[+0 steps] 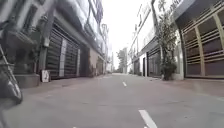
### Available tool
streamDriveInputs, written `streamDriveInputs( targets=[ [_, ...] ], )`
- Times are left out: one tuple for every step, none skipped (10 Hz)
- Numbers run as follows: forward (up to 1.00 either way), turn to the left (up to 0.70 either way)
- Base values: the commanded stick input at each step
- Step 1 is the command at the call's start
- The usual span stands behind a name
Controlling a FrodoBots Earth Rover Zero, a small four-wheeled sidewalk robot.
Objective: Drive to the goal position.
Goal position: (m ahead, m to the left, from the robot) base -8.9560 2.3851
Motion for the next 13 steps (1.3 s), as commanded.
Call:
streamDriveInputs(
  targets=[
    [0.00,0.00],
    [0.00,0.00],
    [0.00,0.00],
    [0.00,0.00],
    [0.00,-0.17],
    [0.00,-0.70],
    [0.00,-0.70],
    [0.00,-0.70],
    [0.00,-0.70],
    [0.00,-0.70],
    [0.00,-0.70],
    [0.00,-0.70],
    [0.00,-0.70]
  ],
)
